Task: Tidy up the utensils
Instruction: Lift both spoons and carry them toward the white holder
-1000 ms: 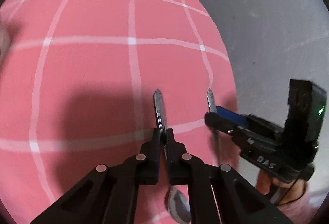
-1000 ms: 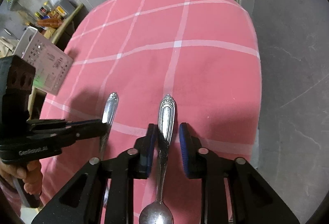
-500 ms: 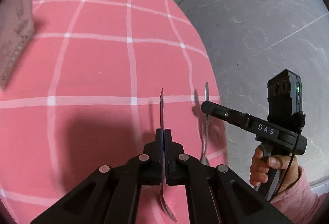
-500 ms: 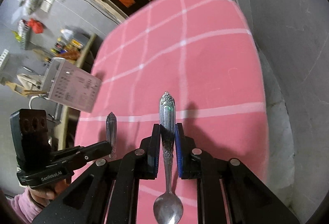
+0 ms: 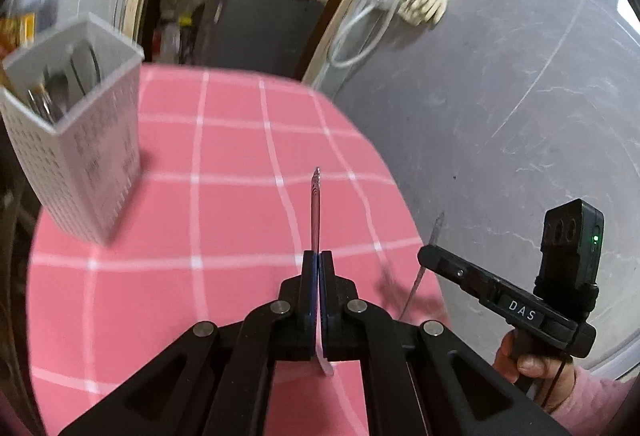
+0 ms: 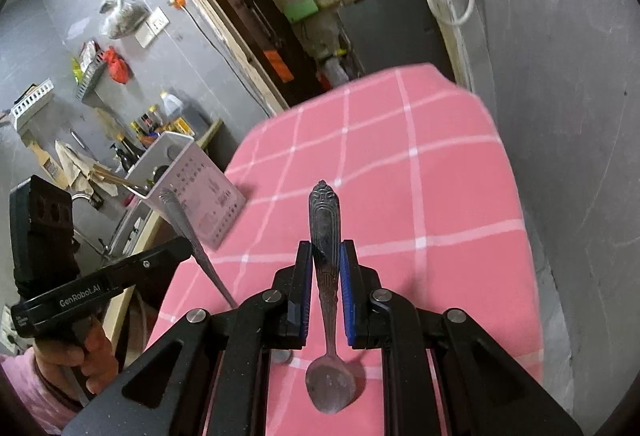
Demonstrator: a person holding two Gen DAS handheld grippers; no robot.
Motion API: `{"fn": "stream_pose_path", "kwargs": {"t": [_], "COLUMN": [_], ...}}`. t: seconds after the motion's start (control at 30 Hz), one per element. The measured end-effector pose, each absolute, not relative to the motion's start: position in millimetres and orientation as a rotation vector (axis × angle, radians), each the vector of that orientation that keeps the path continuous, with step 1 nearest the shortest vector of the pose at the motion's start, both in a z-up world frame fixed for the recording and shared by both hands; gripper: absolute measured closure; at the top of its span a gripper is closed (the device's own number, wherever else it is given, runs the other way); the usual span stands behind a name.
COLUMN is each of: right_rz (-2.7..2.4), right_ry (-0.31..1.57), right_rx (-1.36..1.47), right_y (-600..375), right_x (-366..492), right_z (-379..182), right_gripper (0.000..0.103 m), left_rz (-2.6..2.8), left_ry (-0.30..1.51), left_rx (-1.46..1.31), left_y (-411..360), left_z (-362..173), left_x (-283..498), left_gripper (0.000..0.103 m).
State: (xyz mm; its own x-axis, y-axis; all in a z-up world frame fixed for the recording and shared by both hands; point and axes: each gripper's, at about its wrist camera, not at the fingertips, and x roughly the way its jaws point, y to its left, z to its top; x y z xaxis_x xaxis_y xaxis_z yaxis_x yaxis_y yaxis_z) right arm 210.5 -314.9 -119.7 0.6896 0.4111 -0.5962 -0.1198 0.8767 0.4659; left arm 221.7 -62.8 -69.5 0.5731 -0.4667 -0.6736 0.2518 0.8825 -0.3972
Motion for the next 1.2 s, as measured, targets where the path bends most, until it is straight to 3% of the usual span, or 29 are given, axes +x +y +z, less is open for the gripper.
{"fn": "stream_pose_path", "kwargs": {"t": [0.27,0.37,0.73,1.2], "right_rz": [0.276,0.261,0.253,0.388], "right_ry": [0.657,0.642,0.586,0.292], "right_rx": [0.349,0.304,0.266,0.153], "right_y": [-301,-292,-263,-184], "right_x": [194,192,182,243], "right_z": [-87,-79,-50,75], "right_gripper": [0.092,0.102,0.102,0.102], "left_rz": [-0.435,-0.441,-0.466,-0.356], "left_ry": [0.810,0.790,0.752,0.453], "left_rx": [-0.241,-0.228,-0.223,-0.099], "left_y": [-46,-39,-13,56], "left_z": [-58,-52,-39,86], "left_x": [218,216,213,240], "left_gripper": [0.101,0.101,0.101,0.101]}}
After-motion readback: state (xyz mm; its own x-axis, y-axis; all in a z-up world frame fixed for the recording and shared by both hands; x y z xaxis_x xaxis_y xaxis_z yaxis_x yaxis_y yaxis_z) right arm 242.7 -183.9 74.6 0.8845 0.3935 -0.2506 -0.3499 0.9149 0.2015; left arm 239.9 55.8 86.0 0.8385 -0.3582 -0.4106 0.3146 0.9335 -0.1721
